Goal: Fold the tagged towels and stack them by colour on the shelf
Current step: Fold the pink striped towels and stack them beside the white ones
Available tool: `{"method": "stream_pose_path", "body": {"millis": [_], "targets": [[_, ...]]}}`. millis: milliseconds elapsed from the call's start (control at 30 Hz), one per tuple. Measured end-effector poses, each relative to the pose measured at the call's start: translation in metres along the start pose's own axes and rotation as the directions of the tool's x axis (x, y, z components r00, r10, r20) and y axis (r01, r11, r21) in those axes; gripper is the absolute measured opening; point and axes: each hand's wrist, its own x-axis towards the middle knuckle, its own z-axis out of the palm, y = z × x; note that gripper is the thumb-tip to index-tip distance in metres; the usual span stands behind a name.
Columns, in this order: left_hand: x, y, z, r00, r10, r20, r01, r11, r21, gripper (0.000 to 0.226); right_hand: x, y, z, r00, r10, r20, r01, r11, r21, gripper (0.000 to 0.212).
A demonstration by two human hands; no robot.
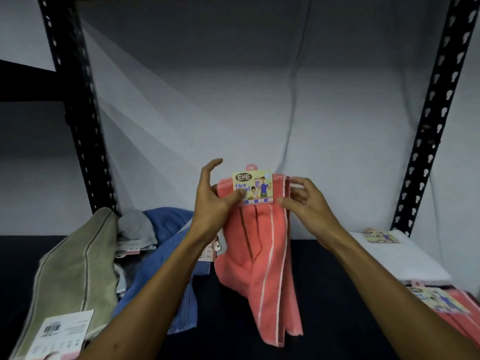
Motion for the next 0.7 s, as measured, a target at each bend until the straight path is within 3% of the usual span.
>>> {"method": "stream_pose_path", "body": {"millis": [67, 133, 200, 300, 433, 567, 633, 700], "targets": [[0.006, 0.007, 0.001, 0.999, 0.03, 0.019, -0.03, 1.0, -0.006, 0.068, 0.006, -0.008, -0.003, 0.994, -0.066, 0.09, 0.065, 0.998, 0.017, 0.066], [0.01, 0.015, 0.005, 0.998, 0.06, 0.034, -0.06, 0.998, -0.001, 0.067, 0.01, -0.018, -0.003, 0.979, -0.106, 0.175, 0.101, 0.994, 0.036, 0.073], [0.013, 0.021, 0.009, 0.995, 0.086, 0.046, -0.085, 0.996, -0.014, 0.067, 0.016, -0.027, -0.002, 0.974, -0.139, 0.178, 0.132, 0.99, 0.055, 0.065], [0.018, 0.025, 0.008, 0.992, 0.114, 0.059, -0.112, 0.993, -0.038, 0.071, 0.025, -0.04, -0.001, 0.984, -0.167, 0.063, 0.163, 0.984, 0.065, 0.048], [0.018, 0.019, 0.003, 0.984, 0.129, 0.125, -0.132, 0.991, 0.019, 0.077, 0.035, -0.046, -0.001, 0.985, -0.168, -0.04, 0.172, 0.97, 0.17, 0.046], [0.015, 0.012, 0.003, 0.978, 0.16, 0.136, -0.161, 0.987, 0.001, 0.051, 0.034, -0.045, -0.003, 0.991, -0.113, -0.068, 0.129, 0.941, 0.312, 0.041], [0.015, 0.012, 0.005, 0.981, 0.137, 0.138, -0.143, 0.989, 0.034, 0.033, 0.033, -0.042, -0.002, 0.991, -0.103, -0.084, 0.126, 0.931, 0.342, 0.031], [0.016, 0.011, 0.006, 0.987, 0.083, 0.138, -0.092, 0.994, 0.061, 0.029, 0.034, -0.039, -0.004, 0.994, -0.1, -0.053, 0.112, 0.937, 0.332, 0.022]]}}
